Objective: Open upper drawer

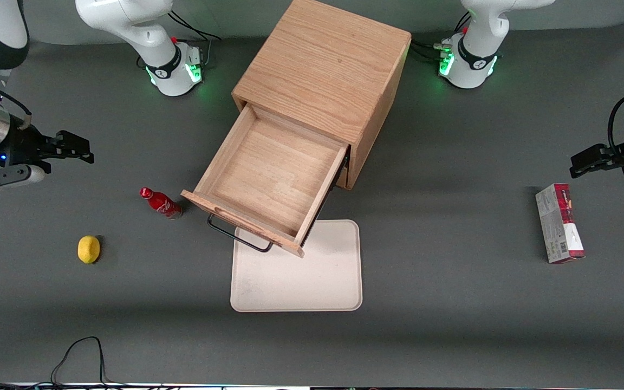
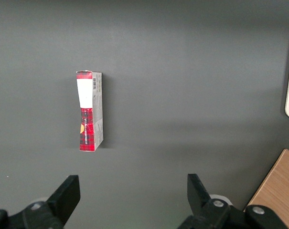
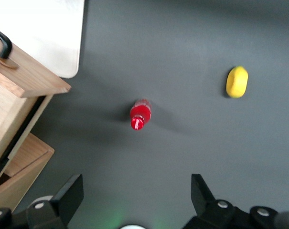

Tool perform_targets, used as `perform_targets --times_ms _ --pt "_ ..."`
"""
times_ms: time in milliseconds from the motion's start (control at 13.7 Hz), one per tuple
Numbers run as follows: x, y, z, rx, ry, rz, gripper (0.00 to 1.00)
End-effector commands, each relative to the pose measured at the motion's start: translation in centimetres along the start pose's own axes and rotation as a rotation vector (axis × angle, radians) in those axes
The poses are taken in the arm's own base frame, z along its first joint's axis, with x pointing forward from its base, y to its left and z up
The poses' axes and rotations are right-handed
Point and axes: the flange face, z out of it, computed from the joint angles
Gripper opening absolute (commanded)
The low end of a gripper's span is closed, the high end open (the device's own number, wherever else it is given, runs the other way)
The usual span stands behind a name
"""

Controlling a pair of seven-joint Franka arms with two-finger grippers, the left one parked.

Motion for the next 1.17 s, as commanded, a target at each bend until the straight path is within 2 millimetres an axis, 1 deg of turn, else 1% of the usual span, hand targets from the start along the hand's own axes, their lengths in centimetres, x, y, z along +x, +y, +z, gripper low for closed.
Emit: perform_targets --times_ms 0,73,146,219,291,437,510,583,802,947,1093 --pt "-2.1 0.0 -0.4 0.014 0.085 0.027 1.0" --pt "-2.4 0.2 -0.6 0.014 0.092 0.032 1.0" --pt "-2.7 2.5 -0.8 0.028 0.088 0.057 1.0" --pt "-2.8 1.8 -0.9 0.044 0.07 0.015 1.0" --pt "-2.6 0.3 -0.9 0.038 0.072 -0.005 1.0" --pt "-2.4 -0.4 -1.1 0.027 0.079 0.06 1.0" --pt "-2.0 -1.6 -0.9 0.023 0.078 0.052 1.0" --pt "-1.8 -1.7 -0.8 0.021 0.076 0.041 1.0" --pt "-1.7 -1.0 -1.6 0.0 0.072 -0.012 1.0" --pt "-2.1 -0.3 -1.4 0.005 0.047 -0.004 1.0" --pt "-2.1 -0.2 -1.6 0.005 0.05 -0.003 1.0"
